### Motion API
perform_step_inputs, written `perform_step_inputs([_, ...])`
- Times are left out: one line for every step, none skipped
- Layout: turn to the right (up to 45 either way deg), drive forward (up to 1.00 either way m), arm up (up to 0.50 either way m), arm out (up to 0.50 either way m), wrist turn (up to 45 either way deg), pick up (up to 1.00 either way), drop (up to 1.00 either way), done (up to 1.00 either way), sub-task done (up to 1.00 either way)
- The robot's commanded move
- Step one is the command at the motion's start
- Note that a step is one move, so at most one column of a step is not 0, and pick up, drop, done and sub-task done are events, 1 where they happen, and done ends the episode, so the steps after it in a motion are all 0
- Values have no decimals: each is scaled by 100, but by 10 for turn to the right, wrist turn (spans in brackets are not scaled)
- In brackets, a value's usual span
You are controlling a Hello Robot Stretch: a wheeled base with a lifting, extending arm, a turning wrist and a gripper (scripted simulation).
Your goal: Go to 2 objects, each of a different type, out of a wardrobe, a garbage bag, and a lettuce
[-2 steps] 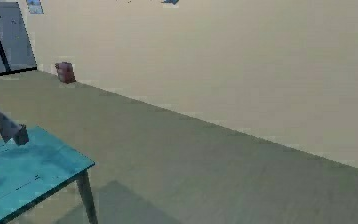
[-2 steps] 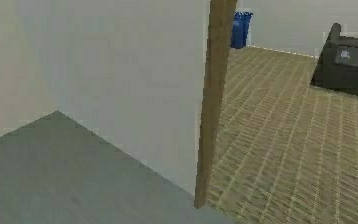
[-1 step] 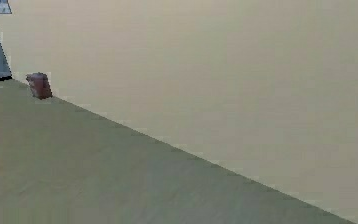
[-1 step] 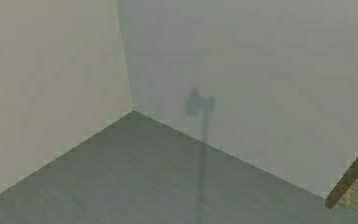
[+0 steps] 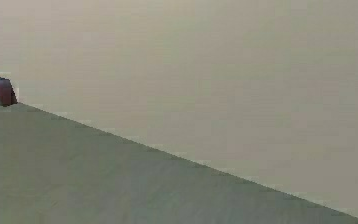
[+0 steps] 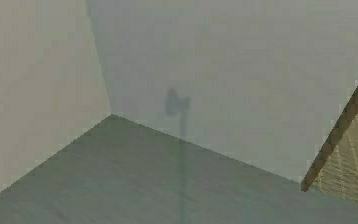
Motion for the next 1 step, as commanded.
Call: perform_step_inputs([0, 35, 0, 0, 0, 0, 0, 0, 0])
